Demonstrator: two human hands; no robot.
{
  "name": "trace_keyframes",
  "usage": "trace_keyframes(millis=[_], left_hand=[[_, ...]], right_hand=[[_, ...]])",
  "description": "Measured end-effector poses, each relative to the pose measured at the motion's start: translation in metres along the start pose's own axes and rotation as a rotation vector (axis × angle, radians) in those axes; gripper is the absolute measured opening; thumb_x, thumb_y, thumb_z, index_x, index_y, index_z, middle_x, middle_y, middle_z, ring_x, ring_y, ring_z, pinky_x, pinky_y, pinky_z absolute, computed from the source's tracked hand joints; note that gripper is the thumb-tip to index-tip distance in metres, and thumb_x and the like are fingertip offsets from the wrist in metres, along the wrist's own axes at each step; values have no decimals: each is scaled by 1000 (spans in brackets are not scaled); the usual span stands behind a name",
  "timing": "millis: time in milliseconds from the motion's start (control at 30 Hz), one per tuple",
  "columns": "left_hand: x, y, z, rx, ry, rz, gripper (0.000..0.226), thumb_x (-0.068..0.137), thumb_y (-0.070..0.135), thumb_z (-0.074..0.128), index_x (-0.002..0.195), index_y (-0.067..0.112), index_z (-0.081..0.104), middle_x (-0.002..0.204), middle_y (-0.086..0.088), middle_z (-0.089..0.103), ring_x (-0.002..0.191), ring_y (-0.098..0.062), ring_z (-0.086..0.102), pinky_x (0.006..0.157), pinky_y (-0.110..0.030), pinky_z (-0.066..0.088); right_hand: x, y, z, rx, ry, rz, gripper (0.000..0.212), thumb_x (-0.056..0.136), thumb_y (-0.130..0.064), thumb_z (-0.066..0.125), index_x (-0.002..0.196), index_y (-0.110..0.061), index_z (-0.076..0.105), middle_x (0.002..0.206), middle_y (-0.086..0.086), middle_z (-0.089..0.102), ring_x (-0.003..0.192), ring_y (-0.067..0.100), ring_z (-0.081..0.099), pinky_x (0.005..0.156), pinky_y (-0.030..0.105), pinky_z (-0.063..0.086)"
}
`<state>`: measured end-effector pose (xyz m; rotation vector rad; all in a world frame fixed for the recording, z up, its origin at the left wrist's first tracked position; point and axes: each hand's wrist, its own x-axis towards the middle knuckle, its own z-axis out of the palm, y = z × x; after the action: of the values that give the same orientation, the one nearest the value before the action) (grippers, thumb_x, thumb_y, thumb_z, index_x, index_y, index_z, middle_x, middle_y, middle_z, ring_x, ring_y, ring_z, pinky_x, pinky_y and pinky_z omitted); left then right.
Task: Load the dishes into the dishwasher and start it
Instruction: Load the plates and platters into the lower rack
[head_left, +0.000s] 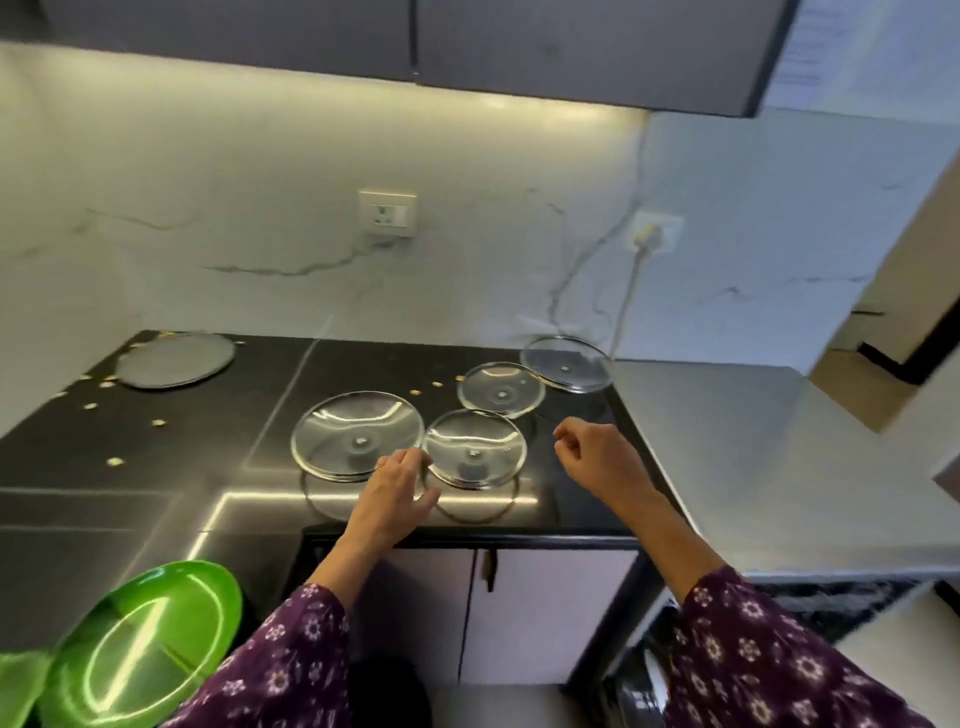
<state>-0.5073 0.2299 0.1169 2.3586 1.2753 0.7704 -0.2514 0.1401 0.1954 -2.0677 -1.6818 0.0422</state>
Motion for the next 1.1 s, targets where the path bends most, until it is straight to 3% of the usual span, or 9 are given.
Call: trace_keyframes(millis=[133, 233, 433, 567, 800, 933, 1100], left_hand=[[12, -76, -37, -16, 83, -165, 45, 82, 43, 51, 113, 11, 59, 113, -5, 60, 108, -26, 52, 94, -32, 39], [23, -137, -54, -13, 142, -287, 30, 88, 26, 61, 113, 11, 58, 114, -5, 59, 110, -27, 51, 93, -34, 39], [38, -240, -72, -11, 182, -535, 26, 86, 24, 62, 108, 9, 59, 111, -9, 60, 109, -31, 52, 94, -37, 38], [44, -294, -76, 11, 186, -625, 25, 89, 21, 59, 109, 6, 57, 112, -11, 58, 110, -29, 50, 95, -34, 36], [63, -362, -81, -24, 282, -583, 28, 92, 22, 56, 118, 10, 53, 118, -2, 53, 114, -20, 47, 98, -31, 38], [69, -385, -58, 5, 282, -494, 35, 88, 38, 46, 116, 18, 54, 111, 4, 56, 105, -12, 51, 98, -35, 41], [72, -393, -41, 128, 250, -404, 35, 87, 40, 48, 114, 23, 59, 118, 8, 61, 114, -8, 54, 110, -29, 23]], right_hand=[[68, -62, 38, 30, -9, -120, 14, 88, -24, 57, 97, -18, 65, 82, 3, 70, 76, 22, 66, 66, 33, 54], [117, -112, 74, 77, -32, -195, 14, 86, -22, 58, 95, -16, 67, 82, 5, 70, 77, 24, 66, 69, 35, 54], [189, -199, 143, 135, -198, -281, 18, 87, -25, 56, 100, -18, 66, 85, 4, 69, 79, 23, 66, 74, 39, 56], [235, -246, 181, 160, -269, -317, 20, 87, -23, 56, 102, -15, 66, 84, 2, 66, 77, 19, 64, 74, 35, 55], [299, -307, 271, 141, -490, -296, 20, 86, -23, 54, 103, -15, 63, 91, 3, 66, 80, 20, 63, 76, 39, 55], [332, -340, 326, 189, -616, -302, 24, 87, -21, 54, 110, -13, 59, 91, 4, 64, 82, 19, 62, 78, 34, 54], [372, -387, 397, 198, -704, -348, 43, 89, -14, 51, 131, -8, 45, 101, 14, 63, 84, 22, 60, 74, 30, 49]])
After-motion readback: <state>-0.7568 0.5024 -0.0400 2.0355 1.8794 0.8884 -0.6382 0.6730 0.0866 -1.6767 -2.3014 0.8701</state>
